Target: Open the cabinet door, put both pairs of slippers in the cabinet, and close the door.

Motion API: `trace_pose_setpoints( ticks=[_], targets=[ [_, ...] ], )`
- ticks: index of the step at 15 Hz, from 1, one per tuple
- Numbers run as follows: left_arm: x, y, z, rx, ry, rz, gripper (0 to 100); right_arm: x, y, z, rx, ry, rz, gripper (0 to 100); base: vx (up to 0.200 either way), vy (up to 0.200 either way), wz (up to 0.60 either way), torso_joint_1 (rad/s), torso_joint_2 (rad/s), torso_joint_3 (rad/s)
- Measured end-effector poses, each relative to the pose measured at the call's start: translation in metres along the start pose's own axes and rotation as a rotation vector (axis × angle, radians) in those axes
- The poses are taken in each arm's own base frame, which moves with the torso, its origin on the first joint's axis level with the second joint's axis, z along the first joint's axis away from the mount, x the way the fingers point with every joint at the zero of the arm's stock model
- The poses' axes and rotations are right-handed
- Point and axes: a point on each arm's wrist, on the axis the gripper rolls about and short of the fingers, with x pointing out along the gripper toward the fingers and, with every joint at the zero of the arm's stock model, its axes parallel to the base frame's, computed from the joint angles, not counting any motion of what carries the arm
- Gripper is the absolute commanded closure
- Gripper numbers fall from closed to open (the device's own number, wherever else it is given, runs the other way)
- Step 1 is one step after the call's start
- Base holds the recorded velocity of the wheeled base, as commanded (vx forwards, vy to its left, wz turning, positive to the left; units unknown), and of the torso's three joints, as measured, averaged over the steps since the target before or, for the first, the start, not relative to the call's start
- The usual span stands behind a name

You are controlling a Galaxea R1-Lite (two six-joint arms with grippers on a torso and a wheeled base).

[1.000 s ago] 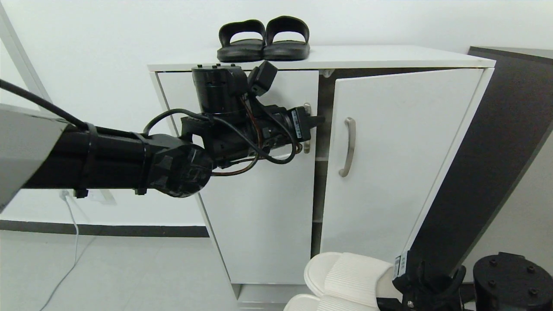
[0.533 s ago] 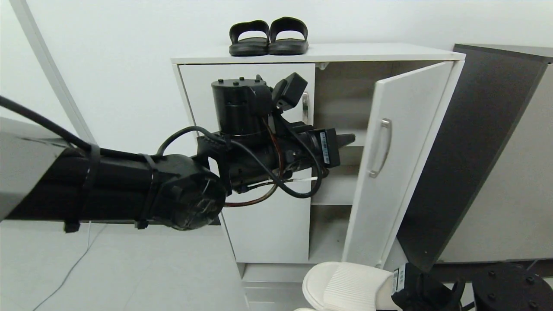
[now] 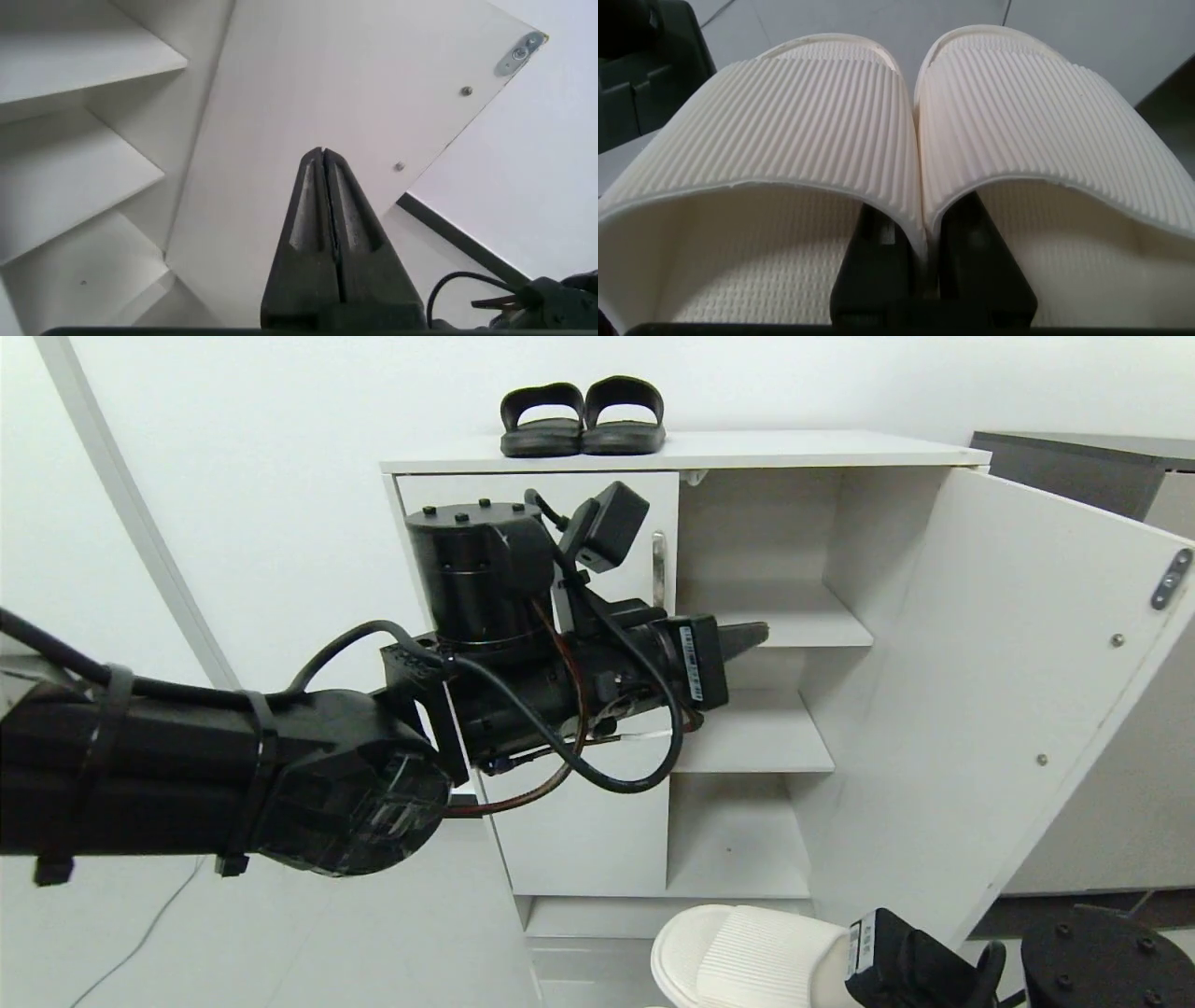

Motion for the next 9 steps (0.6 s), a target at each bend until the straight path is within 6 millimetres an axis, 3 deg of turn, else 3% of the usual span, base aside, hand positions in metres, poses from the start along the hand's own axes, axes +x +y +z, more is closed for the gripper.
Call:
trace_pose_setpoints(
  ticks=[2, 5, 9],
  targets=[
    [-0.01, 0.002, 0.005, 0.003, -0.01, 0.017, 100, 0.0, 0.0, 0.0, 0.0, -0.001, -0.001, 100, 0.0, 0.0, 0.0, 0.0, 0.0, 0.0],
    [-0.047, 0.0, 0.01, 0.004, -0.022, 0.093, 100, 0.0, -0.001, 0.0, 0.001, -0.002, -0.005, 100, 0.0, 0.0, 0.0, 0.0, 0.0, 0.0],
    [-0.139, -0.024, 0.006, 0.07, -0.047, 0.32, 100, 0.0, -0.003, 0.0, 0.006, -0.002, -0.016, 100, 0.0, 0.0, 0.0, 0.0, 0.0, 0.0]
  ],
)
